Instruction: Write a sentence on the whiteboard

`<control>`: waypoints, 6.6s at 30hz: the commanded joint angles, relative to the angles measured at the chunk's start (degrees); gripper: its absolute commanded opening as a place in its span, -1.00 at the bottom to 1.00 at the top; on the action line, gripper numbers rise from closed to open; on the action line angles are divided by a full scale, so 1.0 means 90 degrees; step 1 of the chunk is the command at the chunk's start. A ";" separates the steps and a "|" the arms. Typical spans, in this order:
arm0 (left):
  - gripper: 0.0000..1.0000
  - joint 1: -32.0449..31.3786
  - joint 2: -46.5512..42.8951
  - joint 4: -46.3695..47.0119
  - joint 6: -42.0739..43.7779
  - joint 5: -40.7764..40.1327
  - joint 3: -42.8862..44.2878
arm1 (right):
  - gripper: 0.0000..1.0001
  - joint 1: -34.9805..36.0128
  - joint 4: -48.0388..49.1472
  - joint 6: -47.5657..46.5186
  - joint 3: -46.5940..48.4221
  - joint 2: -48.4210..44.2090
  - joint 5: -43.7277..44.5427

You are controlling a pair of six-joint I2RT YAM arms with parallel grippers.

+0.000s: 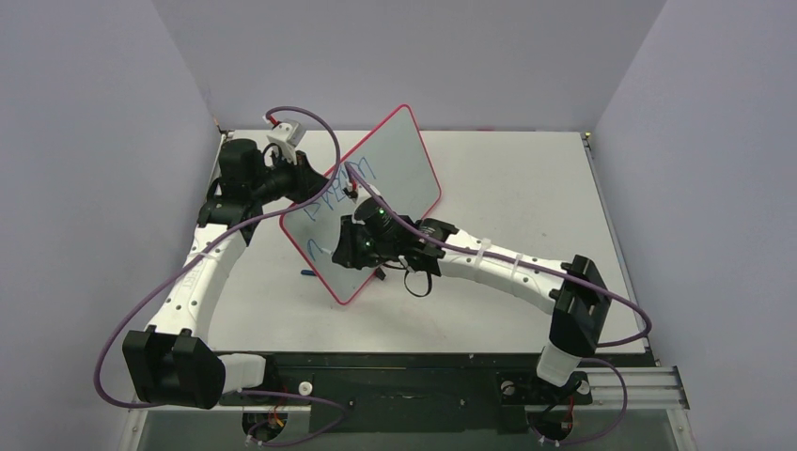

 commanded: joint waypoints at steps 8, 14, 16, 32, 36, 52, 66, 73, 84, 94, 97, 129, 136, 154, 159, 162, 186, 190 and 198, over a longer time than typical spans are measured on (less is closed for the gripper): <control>-1.00 0.0015 -0.0260 0.0688 0.0262 -0.0084 0.0160 | -1.00 -0.0206 0.0427 0.0073 0.0218 -0.0398 0.0078; -1.00 0.0009 -0.0265 0.0697 0.0260 -0.0072 0.0132 | -1.00 -0.0186 0.0459 0.0119 0.0266 -0.0226 -0.0018; -1.00 -0.0006 -0.0250 0.0697 0.0259 -0.0063 0.0142 | -1.00 -0.0191 0.0498 0.0137 0.0241 -0.0212 -0.0049; -1.00 -0.0018 -0.0207 0.0707 0.0239 -0.0017 0.0165 | -1.00 -0.0213 0.0574 0.0203 0.0213 -0.0022 -0.0103; -1.00 -0.0013 -0.0206 0.0702 0.0256 -0.0023 0.0165 | -1.00 -0.0323 0.0562 0.0247 0.0125 -0.0036 -0.0084; -1.00 -0.0016 -0.0203 0.0697 0.0259 0.0002 0.0151 | -1.00 -0.0361 0.0391 0.0141 0.0647 0.0109 -0.0159; -1.00 -0.0018 -0.0180 0.0765 0.0191 0.0045 0.0196 | -1.00 -0.0160 0.0531 0.0279 0.0199 0.0092 -0.0158; -1.00 -0.0008 -0.0180 0.0792 0.0154 0.0059 0.0204 | -1.00 -0.0170 0.0620 0.0346 -0.0274 -0.0049 -0.0036; -1.00 -0.0004 -0.0197 0.0834 0.0130 0.0078 0.0162 | -1.00 -0.0494 0.0576 0.0307 -0.0291 -0.0359 0.0158; -1.00 -0.0008 -0.0219 0.0816 0.0131 0.0055 0.0156 | -1.00 -0.0569 0.0532 0.0259 -0.0151 -0.0623 -0.0100; -1.00 -0.0008 -0.0226 0.0814 0.0133 0.0044 0.0142 | -1.00 -0.0533 0.0560 0.0286 -0.0088 -0.0645 -0.0171; -1.00 -0.0010 -0.0210 0.0814 0.0134 0.0109 0.0155 | -1.00 -0.0722 0.0530 0.0400 0.0087 -0.0189 0.0010; -1.00 -0.0018 -0.0221 0.0814 0.0132 0.0122 0.0144 | -1.00 -0.0751 0.0379 0.0311 0.0280 -0.0120 0.0085; -1.00 -0.0016 -0.0219 0.0834 0.0113 0.0133 0.0145 | -1.00 -0.0528 0.0179 0.0204 0.0647 0.0048 0.0147; -1.00 -0.0017 -0.0221 0.0848 0.0108 0.0132 0.0144 | -1.00 -0.0382 0.0285 0.0279 0.0363 0.0014 0.0156; -1.00 -0.0013 -0.0216 0.0853 0.0103 0.0130 0.0141 | -1.00 -0.0356 0.0346 0.0305 0.0209 -0.0048 0.0166; -1.00 -0.0026 -0.0262 0.0883 0.0085 0.0138 0.0110 | -1.00 -0.0852 0.0308 0.0201 -0.0064 -0.0342 0.0352; -1.00 -0.0028 -0.0263 0.0887 0.0092 0.0141 0.0111 | -1.00 -0.0912 0.0230 0.0149 0.0186 -0.0267 0.0314; -1.00 -0.0036 -0.0248 0.0863 0.0103 0.0123 0.0132 | -1.00 -0.0833 0.0321 0.0050 0.0114 -0.0542 0.0130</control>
